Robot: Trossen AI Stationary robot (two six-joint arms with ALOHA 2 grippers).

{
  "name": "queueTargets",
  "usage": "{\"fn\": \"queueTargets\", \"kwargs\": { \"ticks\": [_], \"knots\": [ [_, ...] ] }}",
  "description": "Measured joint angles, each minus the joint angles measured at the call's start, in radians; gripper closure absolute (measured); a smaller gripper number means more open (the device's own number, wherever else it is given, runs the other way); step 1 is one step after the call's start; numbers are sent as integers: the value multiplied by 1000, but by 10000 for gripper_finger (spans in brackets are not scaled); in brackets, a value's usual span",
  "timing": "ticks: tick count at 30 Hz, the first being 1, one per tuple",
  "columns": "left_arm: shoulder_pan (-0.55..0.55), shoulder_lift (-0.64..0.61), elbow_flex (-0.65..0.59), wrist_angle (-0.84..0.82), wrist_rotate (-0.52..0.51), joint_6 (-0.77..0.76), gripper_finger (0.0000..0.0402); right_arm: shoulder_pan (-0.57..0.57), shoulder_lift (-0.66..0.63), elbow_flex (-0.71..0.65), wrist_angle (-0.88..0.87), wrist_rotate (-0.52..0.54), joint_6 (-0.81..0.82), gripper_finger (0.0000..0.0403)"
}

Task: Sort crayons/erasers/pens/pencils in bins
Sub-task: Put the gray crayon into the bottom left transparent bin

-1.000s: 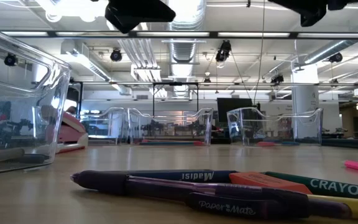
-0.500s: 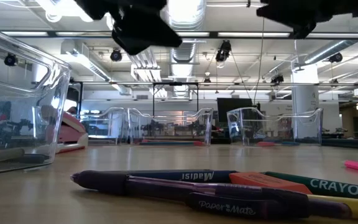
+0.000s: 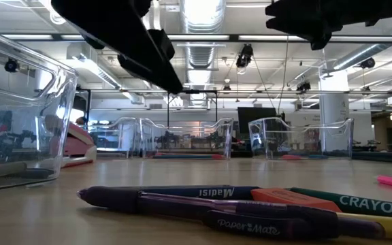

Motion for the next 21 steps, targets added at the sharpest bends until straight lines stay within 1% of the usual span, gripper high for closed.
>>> {"fn": "queueTargets", "kwargs": {
  "ticks": [3, 5, 7, 9, 11, 13, 17, 21],
  "knots": [
    [6, 0, 34, -63, 0, 1, 173, -5, 6, 14, 2, -2, -22, 225],
    [7, 7, 60, -63, -1, 7, 173, -5, 6, 19, -3, 0, -32, 225],
    [9, 30, 97, -84, 0, 13, 173, -5, 6, 23, 0, -1, -33, 225],
    [9, 63, 133, -162, 1, 25, 173, -5, 6, 23, -1, -2, -33, 225],
    [9, 107, 182, -187, 1, 27, 173, -5, 6, 23, -4, -6, -33, 225],
    [9, 147, 222, -255, 1, 27, 173, -5, 5, 23, -9, -28, -17, 225],
    [11, 213, 271, -303, 4, 7, 173, 9, 2, 26, -15, -62, 3, 225],
    [8, 234, 286, -293, 5, -20, 173, 33, -4, 44, -13, -64, -20, 225]
  ]
}}
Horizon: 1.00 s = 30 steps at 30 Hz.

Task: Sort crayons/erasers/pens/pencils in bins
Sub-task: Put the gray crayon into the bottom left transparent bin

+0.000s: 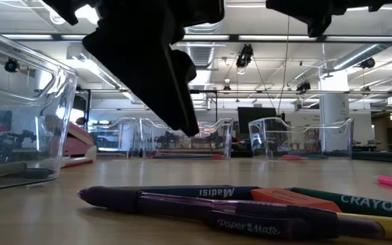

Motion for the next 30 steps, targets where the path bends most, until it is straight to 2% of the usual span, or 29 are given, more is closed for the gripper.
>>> {"fn": "queueTargets", "kwargs": {
  "ticks": [11, 30],
  "knots": [
    [-39, 9, -10, 7, 0, -82, 173, 50, -3, 19, -1, 2, -52, 225],
    [-50, 13, -50, 26, -35, -85, 173, 50, -3, 19, -1, 3, -52, 225]
  ]
}}
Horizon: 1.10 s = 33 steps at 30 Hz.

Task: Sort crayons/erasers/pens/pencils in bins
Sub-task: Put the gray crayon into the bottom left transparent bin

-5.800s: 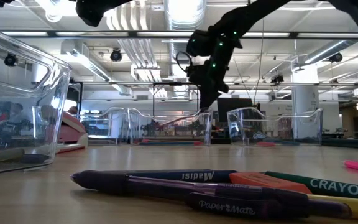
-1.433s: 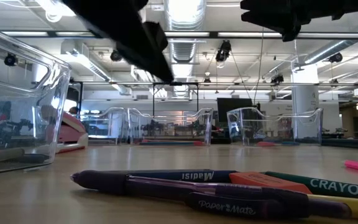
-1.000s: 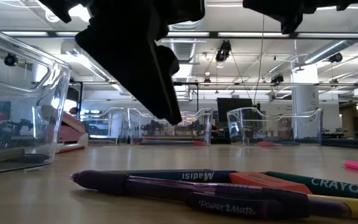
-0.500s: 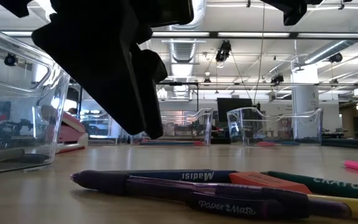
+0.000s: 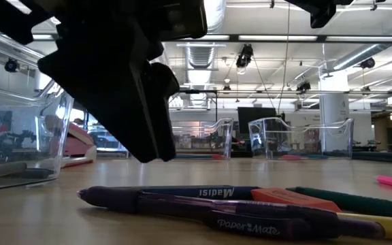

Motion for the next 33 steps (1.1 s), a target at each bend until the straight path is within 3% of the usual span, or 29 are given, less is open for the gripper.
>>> {"fn": "queueTargets", "kwargs": {
  "ticks": [11, 28, 33],
  "knots": [
    [1, 0, -43, 63, -1, -26, 173, 0, 0, 0, 0, 0, 0, 225],
    [-21, 21, -41, 48, 9, -14, 173, 0, 0, 0, -1, 8, -1, 225],
    [-16, 21, -43, 5, -34, -14, 173, 0, 0, 0, -1, 8, -1, 225]
  ]
}}
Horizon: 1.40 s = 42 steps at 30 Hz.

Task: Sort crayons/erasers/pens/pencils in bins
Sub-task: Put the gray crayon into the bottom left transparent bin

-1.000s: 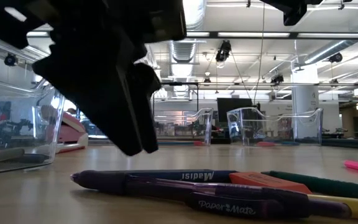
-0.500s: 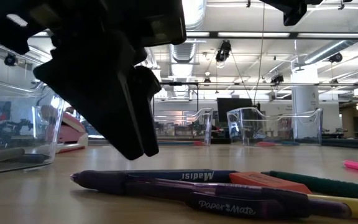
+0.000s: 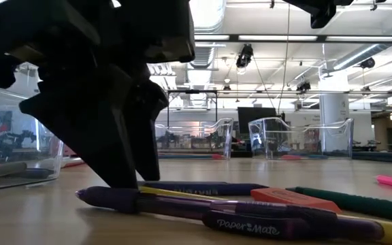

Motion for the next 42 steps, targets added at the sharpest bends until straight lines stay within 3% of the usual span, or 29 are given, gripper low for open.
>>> {"fn": "queueTargets", "kwargs": {
  "ticks": [18, 42],
  "knots": [
    [28, -37, 31, -31, -32, 54, 173, 0, 0, 0, -1, 0, 2, 225],
    [89, -29, -78, -10, -13, 38, 180, 0, 0, -1, -9, 0, 7, 225]
  ]
}}
